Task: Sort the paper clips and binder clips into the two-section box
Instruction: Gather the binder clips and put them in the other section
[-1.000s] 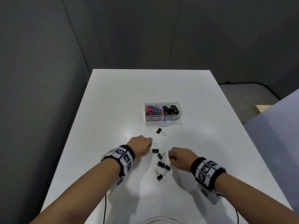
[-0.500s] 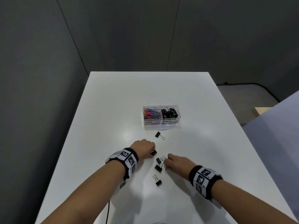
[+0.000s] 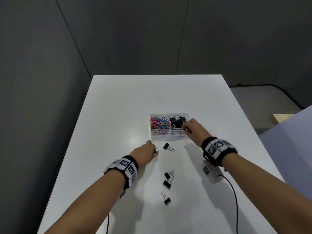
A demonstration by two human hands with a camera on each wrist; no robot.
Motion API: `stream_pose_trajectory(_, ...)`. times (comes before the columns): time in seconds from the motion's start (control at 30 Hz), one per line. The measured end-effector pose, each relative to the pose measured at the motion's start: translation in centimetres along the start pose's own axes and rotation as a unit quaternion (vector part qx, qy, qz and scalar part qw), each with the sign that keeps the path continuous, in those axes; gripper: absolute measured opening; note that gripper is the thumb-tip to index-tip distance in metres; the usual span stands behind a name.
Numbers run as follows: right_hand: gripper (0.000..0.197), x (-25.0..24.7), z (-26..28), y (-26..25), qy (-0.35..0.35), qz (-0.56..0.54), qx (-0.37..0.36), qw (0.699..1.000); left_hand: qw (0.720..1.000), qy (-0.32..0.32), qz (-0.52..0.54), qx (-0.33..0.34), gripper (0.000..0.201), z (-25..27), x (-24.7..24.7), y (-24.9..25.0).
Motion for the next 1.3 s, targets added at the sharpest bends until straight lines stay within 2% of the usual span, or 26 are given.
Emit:
stream_pose_trajectory(0.1,0.019,-1.2,-2.9,0.0,0.045,-0.024,0.025,0.998,1.0,-0.01,-0.003,-0.011,0.035,-0.9,-0.1,-0.3)
stream_pose_trajectory(0.2,0.028,-0.7,-4.6,-0.4,0.005,-0.015,0.023,1.0,1.0,-0.022,0.006,-0.013,0.033,-1.4,-0.3,-0.4)
stream_pose_trajectory(0.27,0.041,-0.4,-4.9,-0.5,-0.026,0.01,0.02,0.999,0.999,0.001,0.039,-0.002,0.031,-1.6,-1.5,-0.2)
stream_pose_trajectory(0.37,0.041,-1.1,-4.2,-0.5,0.029,0.06,0.011,0.998,0.995,0.055,0.071,0.031,0.026,-2.4,-4.9,0.5)
stream_pose_trajectory(0.43,0.029,-0.8,-2.5,-0.5,0.059,0.078,-0.012,0.995,0.992,0.091,0.075,0.041,0.024,-3.4,-7.3,0.9)
stream_pose_trajectory(0.5,0.023,1.0,-0.3,-0.7,0.02,0.083,-0.06,0.995,0.986,0.132,0.092,0.043,0.024,-4.8,-9.6,1.4)
stream_pose_trajectory(0.57,0.03,3.3,1.6,-1.0,-0.026,0.076,-0.128,0.988,0.981,0.156,0.101,0.046,0.027,-6.3,-11.3,2.3)
stream_pose_trajectory(0.67,0.056,6.6,3.4,-0.8,-0.087,0.122,-0.225,0.963,0.986,0.142,0.063,0.068,0.027,-8.8,-12.1,4.4)
stream_pose_trajectory(0.73,0.07,7.7,3.8,-0.3,-0.104,0.166,-0.245,0.95,0.988,0.123,0.029,0.087,0.027,-10.3,-11.7,5.8)
stream_pose_trajectory(0.8,0.072,8.0,4.0,0.4,-0.12,0.19,-0.258,0.94,0.988,0.113,-0.001,0.104,0.027,-11.5,-10.9,7.0)
stream_pose_trajectory(0.87,0.065,7.7,4.2,1.1,-0.103,0.197,-0.262,0.939,0.987,0.107,-0.028,0.114,0.028,-12.3,-10.2,7.6)
stream_pose_trajectory(0.93,0.051,7.1,4.5,2.1,-0.062,0.184,-0.261,0.945,0.986,0.103,-0.043,0.122,0.031,-12.7,-9.5,7.8)
stream_pose_trajectory(1.03,0.015,6.1,5.2,3.6,-0.023,0.157,-0.226,0.961,0.983,0.109,-0.05,0.137,0.037,-12.3,-8.9,7.7)
stream_pose_trajectory(1.13,0.025,5.7,6.1,4.0,-0.031,0.122,-0.153,0.98,0.976,0.132,-0.08,0.155,0.042,-10.7,-8.9,7.5)
stream_pose_trajectory(1.2,0.024,5.8,6.4,4.1,-0.083,0.157,-0.115,0.977,0.974,0.139,-0.074,0.163,0.037,-8.6,-8.7,7.4)
stream_pose_trajectory(1.3,0.015,5.7,6.8,3.9,-0.083,0.158,-0.056,0.982,0.978,0.07,-0.058,0.187,0.028,-4.2,-6.2,7.2)
Point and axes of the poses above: each hand's wrist, its own z-axis away from the middle knuckle, its own x-axis out of the palm, y = z × x, the point moved 4 cm from there along -z, towards the middle knuckle, and after that the axes turned 5 degrees about y, right-handed, at the moved point
